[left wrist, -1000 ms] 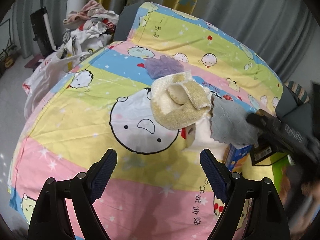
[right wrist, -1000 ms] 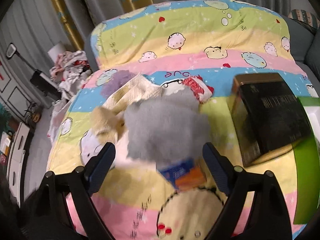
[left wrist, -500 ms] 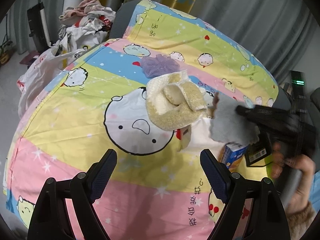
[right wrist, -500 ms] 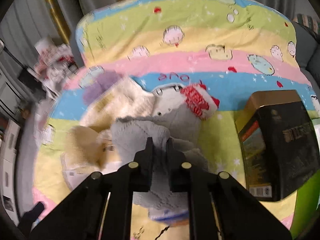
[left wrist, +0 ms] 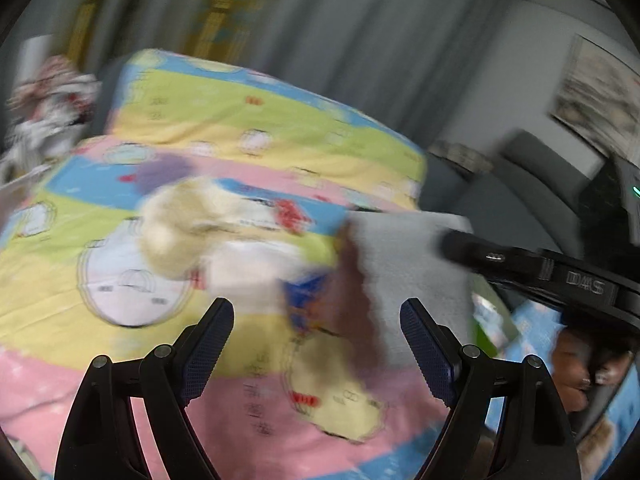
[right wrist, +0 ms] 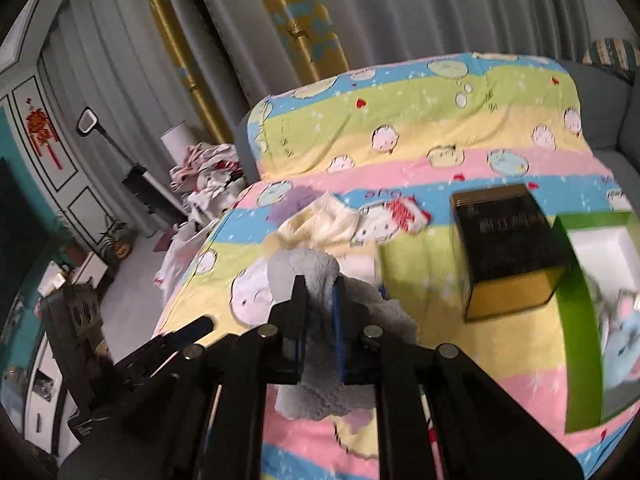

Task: Organize soft objects
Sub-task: 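Lift the grey towel and carry it over the white box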

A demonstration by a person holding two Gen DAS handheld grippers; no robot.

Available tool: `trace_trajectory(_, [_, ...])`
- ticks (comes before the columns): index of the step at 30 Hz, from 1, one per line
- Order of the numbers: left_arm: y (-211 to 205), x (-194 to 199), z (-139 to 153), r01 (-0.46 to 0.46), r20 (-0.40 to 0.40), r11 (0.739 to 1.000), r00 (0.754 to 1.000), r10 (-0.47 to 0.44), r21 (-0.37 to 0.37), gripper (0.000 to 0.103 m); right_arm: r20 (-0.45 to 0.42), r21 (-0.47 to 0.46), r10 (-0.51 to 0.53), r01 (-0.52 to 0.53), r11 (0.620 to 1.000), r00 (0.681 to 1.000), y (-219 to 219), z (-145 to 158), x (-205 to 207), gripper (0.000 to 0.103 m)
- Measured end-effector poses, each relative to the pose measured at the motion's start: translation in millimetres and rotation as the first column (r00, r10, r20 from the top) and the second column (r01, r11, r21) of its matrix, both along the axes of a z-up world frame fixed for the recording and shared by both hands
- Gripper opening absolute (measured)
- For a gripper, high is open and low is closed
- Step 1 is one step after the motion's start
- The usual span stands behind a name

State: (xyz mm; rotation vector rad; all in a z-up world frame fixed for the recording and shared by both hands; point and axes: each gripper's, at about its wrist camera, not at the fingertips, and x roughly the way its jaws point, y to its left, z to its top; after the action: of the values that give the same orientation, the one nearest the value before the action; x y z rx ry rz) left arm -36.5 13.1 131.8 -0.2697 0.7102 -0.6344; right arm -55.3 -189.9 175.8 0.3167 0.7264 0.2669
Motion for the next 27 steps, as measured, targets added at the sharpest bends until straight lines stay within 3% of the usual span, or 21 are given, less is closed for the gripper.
trace_trajectory(2, [-21.8, -5.3, -5.6, 0.087, -0.014, 0.996, 0.996, -0.086, 0.017, 0.086, -0.012, 0.047, 0.02, -0.019, 0.999, 1.0, -2.5, -9.9, -1.2, 0.011])
trace_trajectory(5, [-44.1, -9.4, -11.9, 0.118, -0.008, 0.991, 0.993, -0.118, 0.062, 0.086, -0.024, 0.142, 0.06, -0.056, 0.988, 0.998, -9.9, -22.0, -6.7, 0.011])
trace_trajectory(7, [-53.5, -10.1, -10.1, 0.139, 0.01, 0.989, 0.99, -0.14, 0.056, 0.067, -0.013, 0.19, 0.069, -0.065, 0.98, 0.998, -15.6, -26.3, -10.0, 0.011])
trace_trajectory(13, [-80.2, -7.9, 8.8, 0.216, 0.026, 0.975, 0.976, -0.215, -0.054, 0.041, 0.066, 0.29, 0.029, -0.047, 0.956, 0.997, -44.9, -15.5, -24.3, 0.011])
trace_trajectory(20, [-159.2, 5.6, 50.7, 0.328, 0.122, 0.94, 0.941, -0.316, -0.09, 0.039, 0.178, 0.305, -0.135, 0.076, 0.949, 0.975, -108.4, 24.0, -45.2, 0.012])
trace_trajectory(27, [-253.4, 31.0, 67.4, 0.414, 0.122, 0.904, 0.908, -0.402, -0.104, 0.039, 0.247, 0.301, -0.329, 0.251, 0.92, 0.911, -183.7, 39.3, -56.4, 0.012])
